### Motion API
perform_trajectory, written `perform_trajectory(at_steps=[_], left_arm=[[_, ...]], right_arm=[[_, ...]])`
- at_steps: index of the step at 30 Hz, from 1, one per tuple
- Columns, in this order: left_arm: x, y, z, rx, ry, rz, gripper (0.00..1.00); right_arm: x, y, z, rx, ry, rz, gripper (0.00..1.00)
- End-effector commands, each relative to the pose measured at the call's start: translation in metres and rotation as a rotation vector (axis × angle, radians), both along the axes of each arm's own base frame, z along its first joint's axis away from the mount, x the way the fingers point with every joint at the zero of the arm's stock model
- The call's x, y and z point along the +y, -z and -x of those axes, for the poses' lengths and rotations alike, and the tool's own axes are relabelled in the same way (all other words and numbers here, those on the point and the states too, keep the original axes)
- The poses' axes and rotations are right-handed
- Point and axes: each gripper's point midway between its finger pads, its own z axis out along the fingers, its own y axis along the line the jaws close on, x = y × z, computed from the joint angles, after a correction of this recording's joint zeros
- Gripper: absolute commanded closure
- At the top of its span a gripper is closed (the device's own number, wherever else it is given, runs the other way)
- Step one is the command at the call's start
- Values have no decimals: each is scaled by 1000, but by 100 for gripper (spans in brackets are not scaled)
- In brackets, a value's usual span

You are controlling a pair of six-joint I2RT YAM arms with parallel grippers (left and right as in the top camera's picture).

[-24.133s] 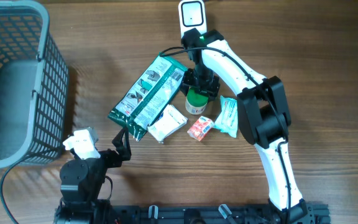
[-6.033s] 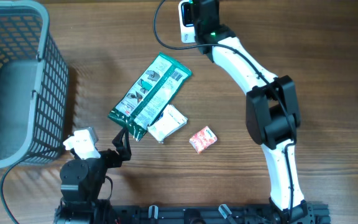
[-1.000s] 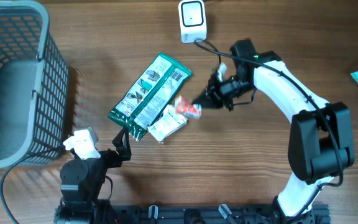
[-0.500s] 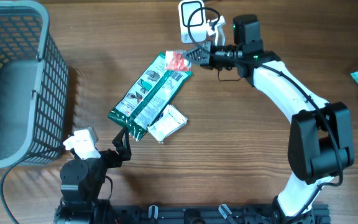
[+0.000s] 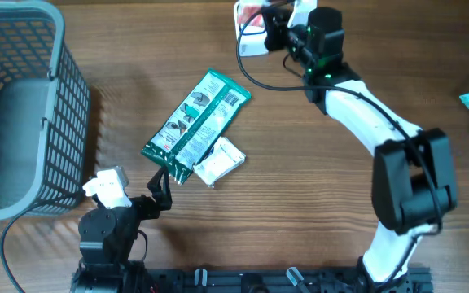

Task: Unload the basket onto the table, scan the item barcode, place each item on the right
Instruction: 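Hold the red pack's barcode under the white scanner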

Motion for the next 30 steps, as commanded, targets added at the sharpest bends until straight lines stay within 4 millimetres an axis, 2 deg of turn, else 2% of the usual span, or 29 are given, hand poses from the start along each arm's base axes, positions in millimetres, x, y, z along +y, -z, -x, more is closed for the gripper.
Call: perform_trajectory(at_steps=[1, 6, 11, 14, 16, 19, 23, 26, 28, 30], left_arm=[[3, 1, -1, 0, -21, 3, 0], [3, 1, -1, 0, -21, 3, 0], [3, 1, -1, 0, -21, 3, 0], [3, 1, -1, 0, -21, 3, 0], [3, 1, -1, 0, -21, 3, 0], [3, 1, -1, 0, -21, 3, 0], [3, 1, -1, 0, -21, 3, 0], [3, 1, -1, 0, -21, 3, 0], [3, 1, -1, 0, -21, 3, 0], [3, 1, -1, 0, -21, 3, 0]], right_arm=[[-7, 18, -24, -105, 91, 27, 95], [-6, 26, -34, -199, 128, 4, 96], [10, 48, -42, -242, 113, -1, 95], [23, 58, -54, -246, 111, -2, 95], [22, 63, -65, -235, 151, 5, 96], [10, 69, -78, -208, 239, 30, 95], [3, 70, -81, -234, 244, 124, 96], [-6, 63, -83, -237, 270, 166, 96], [-26, 52, -86, -208, 356, 147, 96], [-58, 39, -87, -175, 498, 123, 96]])
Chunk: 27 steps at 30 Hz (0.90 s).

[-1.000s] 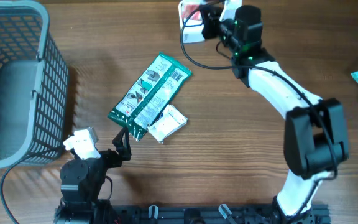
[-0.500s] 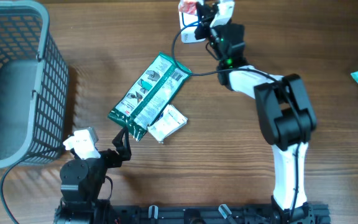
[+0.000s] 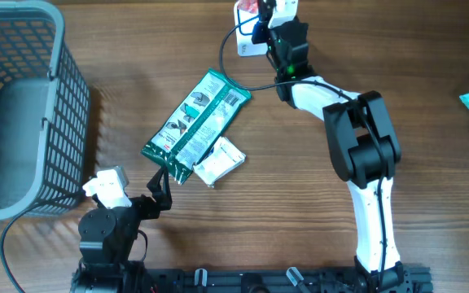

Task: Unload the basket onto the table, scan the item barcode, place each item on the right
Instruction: 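Hold the red pack's barcode under the white scanner, then carry the red pack to the right edge and release it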

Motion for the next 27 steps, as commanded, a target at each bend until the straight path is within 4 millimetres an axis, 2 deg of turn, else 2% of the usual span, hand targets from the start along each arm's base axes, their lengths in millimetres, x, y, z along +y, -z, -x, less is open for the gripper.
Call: perform_trajectory(at_steps=[1, 4, 6, 7, 9, 11, 13, 14, 16, 19, 21, 23, 24, 25, 26, 27], left_arm=[[3, 1, -1, 0, -21, 3, 0], [3, 1, -1, 0, -21, 3, 0], [3, 1, -1, 0, -21, 3, 0], [3, 1, -1, 0, -21, 3, 0], [3, 1, -1, 0, -21, 3, 0], [3, 1, -1, 0, -21, 3, 0], [3, 1, -1, 0, -21, 3, 0], [3, 1, -1, 0, -21, 3, 0], [3, 1, -1, 0, -21, 3, 0], [3, 1, -1, 0, -21, 3, 0], [3, 1, -1, 0, -21, 3, 0], [3, 1, -1, 0, -21, 3, 0], [3, 1, -1, 0, -21, 3, 0], [3, 1, -1, 0, -21, 3, 0], [3, 1, -1, 0, -21, 3, 0], [3, 1, -1, 0, -21, 3, 0]], right_arm=[[-68, -58, -7, -52, 298, -45, 96], [-135, -74, 2, -45, 579, -14, 96], [-189, -72, 16, -10, 796, 27, 96], [-224, -64, 27, 33, 919, 76, 96], [-262, -49, 40, 117, 1027, 160, 96], [-308, -24, 59, 244, 1128, 226, 96], [-343, -5, 75, 331, 1195, 219, 96], [-367, 9, 89, 391, 1238, 193, 96], [-401, 33, 111, 496, 1284, 141, 96], [-440, 62, 140, 636, 1307, 51, 96], [-458, 75, 153, 691, 1306, -20, 96], [-471, 84, 158, 727, 1272, -88, 96], [-474, 88, 156, 738, 1235, -132, 73], [-473, 92, 153, 749, 1190, -170, 34], [-471, 95, 148, 767, 1128, -183, 10], [-465, 96, 140, 790, 1027, -174, 0]])
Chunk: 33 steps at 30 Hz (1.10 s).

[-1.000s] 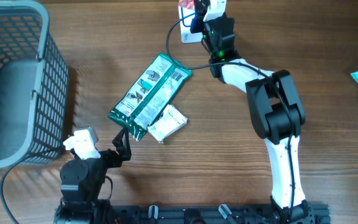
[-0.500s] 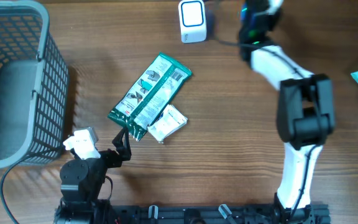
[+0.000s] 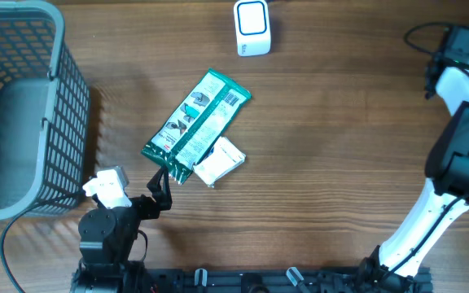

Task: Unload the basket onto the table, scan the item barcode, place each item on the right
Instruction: 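Carry the red pack to the right edge and release it, then lower the right gripper onto the white tissue pack and grasp it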

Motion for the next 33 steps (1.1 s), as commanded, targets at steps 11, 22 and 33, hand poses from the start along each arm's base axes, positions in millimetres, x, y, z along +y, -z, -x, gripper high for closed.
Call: perform_trajectory(at_steps=[11, 22, 33], left_arm=[[3, 1, -1, 0, -21, 3, 0], [3, 1, -1, 0, -21, 3, 0], [3, 1, -1, 0, -21, 3, 0]], right_arm=[[225, -169, -48, -442, -813, -704, 0], [435, -131, 102, 138, -625, -1236, 0], [577, -55, 200, 354, -635, -1099, 0]])
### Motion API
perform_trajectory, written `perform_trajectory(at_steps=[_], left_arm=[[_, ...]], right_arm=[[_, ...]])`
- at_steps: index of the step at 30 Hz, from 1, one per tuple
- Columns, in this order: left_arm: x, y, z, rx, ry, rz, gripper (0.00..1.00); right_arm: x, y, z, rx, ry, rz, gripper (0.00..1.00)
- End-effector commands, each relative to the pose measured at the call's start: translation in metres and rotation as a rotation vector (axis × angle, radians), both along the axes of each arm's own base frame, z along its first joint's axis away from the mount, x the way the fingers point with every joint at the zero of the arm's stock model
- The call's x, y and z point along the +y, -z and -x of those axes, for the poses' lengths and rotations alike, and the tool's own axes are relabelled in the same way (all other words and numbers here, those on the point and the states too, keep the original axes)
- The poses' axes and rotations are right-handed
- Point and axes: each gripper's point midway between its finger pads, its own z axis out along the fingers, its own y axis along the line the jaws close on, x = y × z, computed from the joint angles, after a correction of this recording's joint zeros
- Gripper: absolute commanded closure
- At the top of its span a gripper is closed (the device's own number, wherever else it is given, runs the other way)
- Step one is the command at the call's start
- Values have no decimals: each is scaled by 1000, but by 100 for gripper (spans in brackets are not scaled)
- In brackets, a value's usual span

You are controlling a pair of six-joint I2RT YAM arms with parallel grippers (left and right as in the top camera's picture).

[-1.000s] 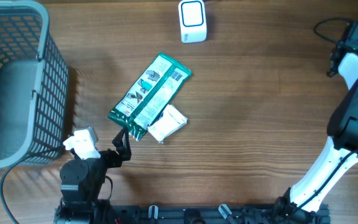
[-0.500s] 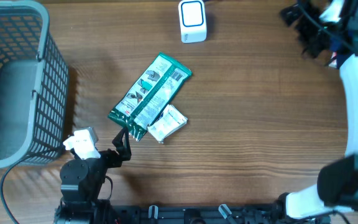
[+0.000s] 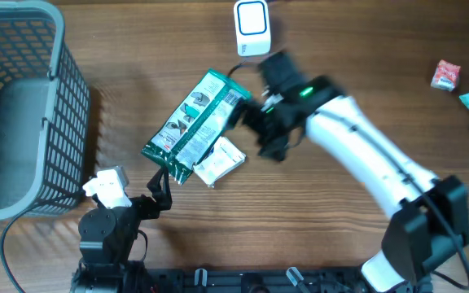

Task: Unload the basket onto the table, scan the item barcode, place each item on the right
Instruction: 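Lower the right gripper onto the white tissue pack and grasp it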

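Observation:
The white scanner (image 3: 252, 27) stands at the table's far edge. A long green packet (image 3: 194, 126) lies diagonally at mid-table, its lower end on a small white packet (image 3: 220, 161). My right gripper (image 3: 246, 115) hovers at the green packet's upper right end, blurred by motion; its fingers look spread, with nothing between them. My left gripper (image 3: 159, 189) rests low at the near left, open, just off the green packet's lower end. A small red packet (image 3: 444, 74) lies at the far right.
A grey mesh basket (image 3: 23, 106) fills the left side. A teal packet lies at the right edge beside the red one, with a round object partly cut off below it. The scanner's cable runs off the far edge.
My right arm was stretched to the far right edge; now it reaches over mid-table at the green packet's end. A red packet shows where the arm was. The left arm has not moved.
My right gripper held a small red item up at the scanner, and stayed there a second later from another angle. Then the arm was at the far right edge. Now the red packet lies there and the gripper is at the green packet.

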Motion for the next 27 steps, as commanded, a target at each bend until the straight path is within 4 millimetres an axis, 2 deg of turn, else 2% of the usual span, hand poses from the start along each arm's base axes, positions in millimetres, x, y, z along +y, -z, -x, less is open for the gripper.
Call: perform_trajectory(at_steps=[1, 4, 9, 15, 20, 22, 24, 26, 27], left_arm=[[3, 1, -1, -1, -21, 3, 0], [3, 1, -1, -1, -21, 3, 0], [3, 1, -1, -1, -21, 3, 0], [3, 1, -1, -1, -21, 3, 0], [3, 1, -1, -1, -21, 3, 0], [3, 1, -1, -1, -21, 3, 0], [3, 1, -1, -1, -21, 3, 0], [3, 1, -1, -1, -21, 3, 0], [3, 1, -1, -1, -21, 3, 0]], right_arm=[[14, 29, 17, 32, 136, 135, 0], [30, 47, 26, 54, 123, 160, 0], [57, 84, 26, 105, 84, 122, 0], [54, 131, 29, 175, 103, 190, 0], [53, 144, 22, 152, 110, 212, 0], [51, 145, 20, 132, 91, 222, 9], [49, 146, 23, 92, -19, 226, 16], [36, 149, 28, 68, -121, 280, 20], [26, 150, 31, 64, -166, 318, 27]])
